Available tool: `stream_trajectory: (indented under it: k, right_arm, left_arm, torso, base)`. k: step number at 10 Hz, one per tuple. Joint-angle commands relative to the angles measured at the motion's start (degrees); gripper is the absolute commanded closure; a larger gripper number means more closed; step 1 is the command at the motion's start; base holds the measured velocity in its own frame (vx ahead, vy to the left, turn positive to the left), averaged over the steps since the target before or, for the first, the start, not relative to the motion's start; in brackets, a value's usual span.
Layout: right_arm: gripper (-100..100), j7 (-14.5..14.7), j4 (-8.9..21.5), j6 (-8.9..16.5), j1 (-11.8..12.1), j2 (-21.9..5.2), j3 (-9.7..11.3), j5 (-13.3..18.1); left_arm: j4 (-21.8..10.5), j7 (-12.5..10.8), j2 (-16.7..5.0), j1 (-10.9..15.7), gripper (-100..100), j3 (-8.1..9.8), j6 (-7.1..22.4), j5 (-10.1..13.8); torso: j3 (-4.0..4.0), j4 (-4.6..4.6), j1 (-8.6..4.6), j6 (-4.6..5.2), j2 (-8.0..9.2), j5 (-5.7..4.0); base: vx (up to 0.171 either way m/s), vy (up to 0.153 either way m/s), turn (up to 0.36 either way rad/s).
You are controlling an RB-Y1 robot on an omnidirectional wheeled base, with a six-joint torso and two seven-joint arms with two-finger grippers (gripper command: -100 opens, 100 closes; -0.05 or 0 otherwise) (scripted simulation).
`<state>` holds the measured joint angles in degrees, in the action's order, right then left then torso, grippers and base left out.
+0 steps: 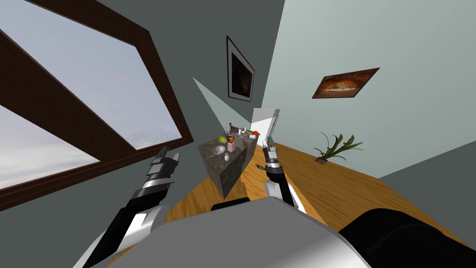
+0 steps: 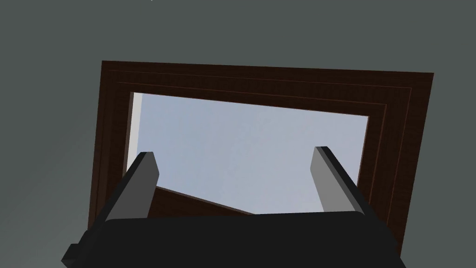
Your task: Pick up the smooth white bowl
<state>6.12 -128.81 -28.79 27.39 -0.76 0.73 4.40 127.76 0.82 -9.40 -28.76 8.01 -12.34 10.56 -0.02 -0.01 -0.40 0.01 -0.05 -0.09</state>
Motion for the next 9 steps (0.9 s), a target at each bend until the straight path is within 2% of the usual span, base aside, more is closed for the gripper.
stream_trajectory:
  k: [1,2,3,4,5,6,7,8,9]
  right_arm:
    - [0,0.0,0.0,0.0,0.0,0.0,0.0,0.0]
    - [0,0.0,0.0,0.0,0.0,0.0,0.0,0.0]
    - [0,0.0,0.0,0.0,0.0,0.0,0.0,0.0]
    - [0,0.0,0.0,0.0,0.0,-0.01,-0.01,0.0]
    - [0,0.0,0.0,0.0,0.0,0.0,0.0,0.0]
    - [0,0.0,0.0,0.0,0.0,0.0,-0.01,0.0]
    - [0,0.0,0.0,0.0,0.0,0.0,0.0,0.0]
    - [0,0.0,0.0,0.0,0.0,0.0,-0.01,0.0]
    - [0,0.0,0.0,0.0,0.0,0.0,0.0,0.0]
  left_arm:
    - [0.1,-0.48,-0.34,0.06,-100,0.67,2.22,0.49]
    - [0.2,-1.29,-0.96,0.17,-100,2.04,4.26,1.45]
    - [0.2,-1.29,-0.96,0.17,-100,2.04,4.74,1.45]
    - [0.31,-2.15,-1.49,0.29,-100,3.46,6.76,2.44]
    - [0.31,-2.15,-1.49,0.29,-100,3.46,7.41,2.44]
    - [0.42,-3.02,-1.95,0.41,-100,4.93,9.65,3.44]
    - [0.42,-3.02,-1.95,0.41,-100,4.93,10.23,3.44]
    - [0.53,-3.91,-2.36,0.53,-100,6.42,12.5,4.44]
    - [0.53,-3.91,-2.36,0.53,-100,6.42,13.19,4.44]
  torso:
    - [0.0,0.0,0.0,0.0,0.0,0.0]
    - [-0.03,-0.01,0.07,-0.01,-0.04,0.01]
    - [-0.02,-0.01,0.09,0.0,-0.02,0.02]
    - [0.0,0.0,0.15,-0.01,0.0,0.03]
    - [0.0,0.0,0.07,0.0,0.01,0.02]
    - [0.0,0.0,0.11,-0.01,0.01,0.02]
    - [0.01,0.0,0.11,0.0,0.02,0.02]
    - [0.0,0.0,0.13,-0.01,0.02,0.02]
    - [-0.02,-0.01,0.06,0.0,-0.03,0.01]
  base:
    - [0.03,-0.087,-0.012]
    - [0.019,-0.082,-0.044]
    - [0.012,-0.064,-0.028]
    - [0.012,-0.09,-0.064]
    - [0.012,-0.077,-0.022]
    - [0.009,-0.077,-0.061]
    - [0.014,-0.074,-0.028]
    - [0.029,-0.096,-0.06]
    - [0.025,-0.076,-0.024]
